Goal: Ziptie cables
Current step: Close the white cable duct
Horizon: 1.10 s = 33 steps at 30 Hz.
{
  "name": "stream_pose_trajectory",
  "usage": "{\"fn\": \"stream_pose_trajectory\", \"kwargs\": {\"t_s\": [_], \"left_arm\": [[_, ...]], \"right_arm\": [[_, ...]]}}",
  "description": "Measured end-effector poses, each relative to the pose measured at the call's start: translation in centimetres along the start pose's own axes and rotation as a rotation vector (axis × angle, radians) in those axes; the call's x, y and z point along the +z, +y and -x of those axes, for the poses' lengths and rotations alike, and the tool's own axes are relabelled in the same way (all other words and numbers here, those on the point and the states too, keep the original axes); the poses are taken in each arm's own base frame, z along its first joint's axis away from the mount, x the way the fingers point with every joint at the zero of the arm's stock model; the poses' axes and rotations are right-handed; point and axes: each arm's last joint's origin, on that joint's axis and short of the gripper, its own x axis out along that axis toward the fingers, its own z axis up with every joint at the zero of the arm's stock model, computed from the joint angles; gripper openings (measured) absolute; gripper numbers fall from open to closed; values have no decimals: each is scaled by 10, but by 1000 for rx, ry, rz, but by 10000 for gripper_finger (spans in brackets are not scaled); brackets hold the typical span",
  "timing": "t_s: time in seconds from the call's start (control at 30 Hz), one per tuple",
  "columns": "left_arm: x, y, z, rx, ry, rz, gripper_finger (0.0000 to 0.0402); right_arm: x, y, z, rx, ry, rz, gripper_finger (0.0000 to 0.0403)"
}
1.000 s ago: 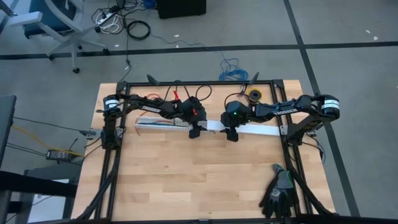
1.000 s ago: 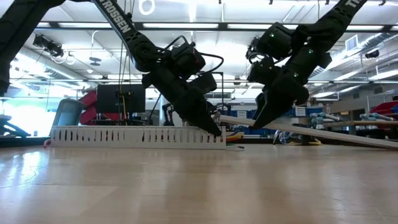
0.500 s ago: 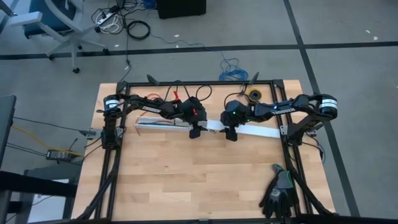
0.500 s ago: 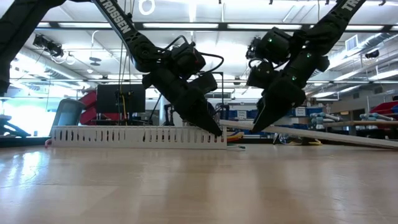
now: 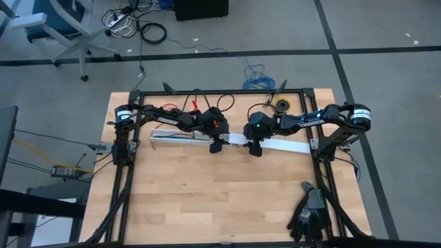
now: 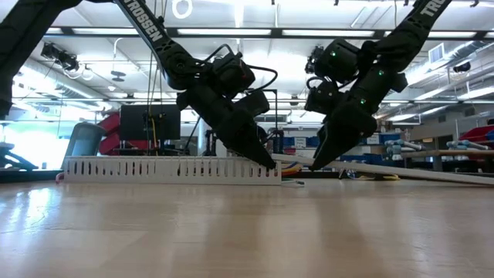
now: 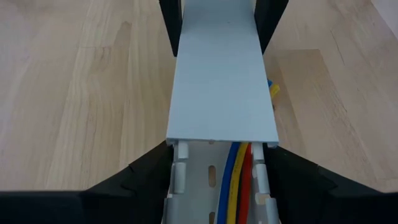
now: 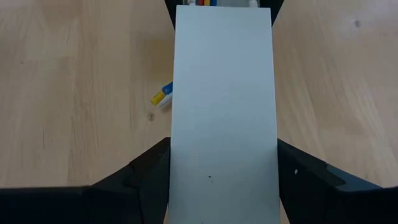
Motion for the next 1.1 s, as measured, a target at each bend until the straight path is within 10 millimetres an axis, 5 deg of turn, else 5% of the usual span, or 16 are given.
{"fn": "stream_pose_trajectory", "kwargs": {"t_s": [0.8,1.1], "left_arm": [[0,0,0,12,5,-2,241],[-1,0,0,11,10,5,255]], "right_arm": [[0,2,0,7,4,2,287],[9,4,16,5,-68,12,287]]}}
